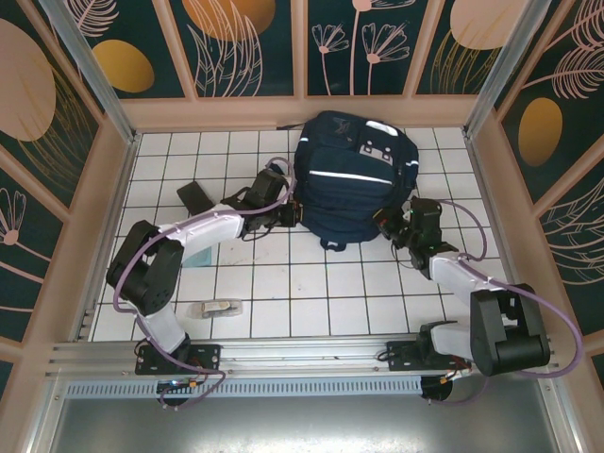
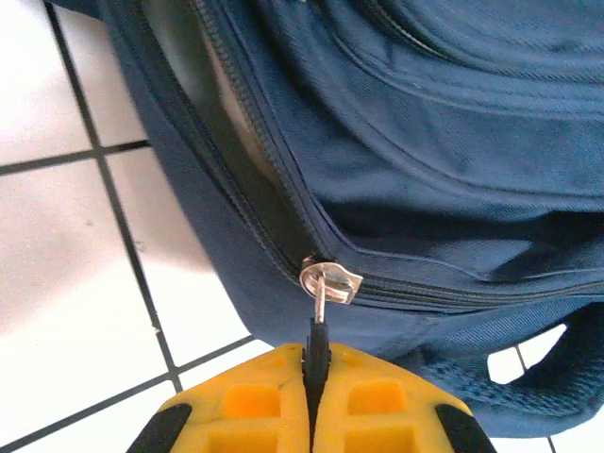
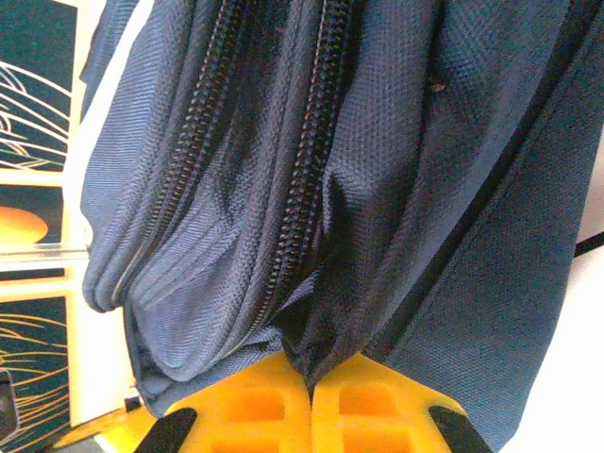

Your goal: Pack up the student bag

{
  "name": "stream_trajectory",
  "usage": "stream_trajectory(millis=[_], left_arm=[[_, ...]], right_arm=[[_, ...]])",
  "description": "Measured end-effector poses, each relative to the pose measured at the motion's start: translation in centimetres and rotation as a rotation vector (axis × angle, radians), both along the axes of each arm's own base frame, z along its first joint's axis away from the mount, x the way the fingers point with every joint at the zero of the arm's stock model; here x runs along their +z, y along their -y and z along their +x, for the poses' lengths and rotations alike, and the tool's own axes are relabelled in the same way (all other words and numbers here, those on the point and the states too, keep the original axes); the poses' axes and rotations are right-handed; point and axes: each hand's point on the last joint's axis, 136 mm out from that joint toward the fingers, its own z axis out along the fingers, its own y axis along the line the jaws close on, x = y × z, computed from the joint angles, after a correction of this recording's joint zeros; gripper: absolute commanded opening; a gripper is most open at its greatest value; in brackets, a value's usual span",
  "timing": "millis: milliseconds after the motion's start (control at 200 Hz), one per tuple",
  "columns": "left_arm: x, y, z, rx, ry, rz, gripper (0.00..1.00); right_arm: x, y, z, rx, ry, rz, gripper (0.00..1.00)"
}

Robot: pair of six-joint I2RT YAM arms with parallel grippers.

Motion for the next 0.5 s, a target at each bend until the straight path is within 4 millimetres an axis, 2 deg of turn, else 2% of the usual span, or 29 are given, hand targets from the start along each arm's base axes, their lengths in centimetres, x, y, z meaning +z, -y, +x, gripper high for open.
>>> stream_trajectory(millis=[110,180,270,405,445,500], left_arm=[[-0.1,0.1,-0.2,-0.023,-0.006,-0.014,0.0],[-0.3,0.5,-1.2,-0.052,-0.008,-0.02,0.0],[0.0,1.9,-3.3,-0.102,0.005,-0.019,0.0],[0.8,5.4,-7.2,-0.203,0.013,-0.059,0.0],[1.0,6.4,-8.2,-0.23,0.009,-0.074,0.0],[1.0,7.5,-9.1,-0.257,-0.002,-0.09,0.0]], right_arm=[[-0.2,0.3,0.2,0.013,0.004,-0.031,0.0],[-0.4,0.6,0.9,0.015,0.0,-0.054,0.0],[-0.9,1.3,2.3,0.015,-0.022,-0.095,0.0],[-0.6,2.9,5.9,-0.015,-0.022,-0.163,0.0],[-0.2,3.0,6.9,-0.014,-0.014,-0.173,0.1],[0.3,3.0,7.8,-0.008,-0.006,-0.183,0.3]])
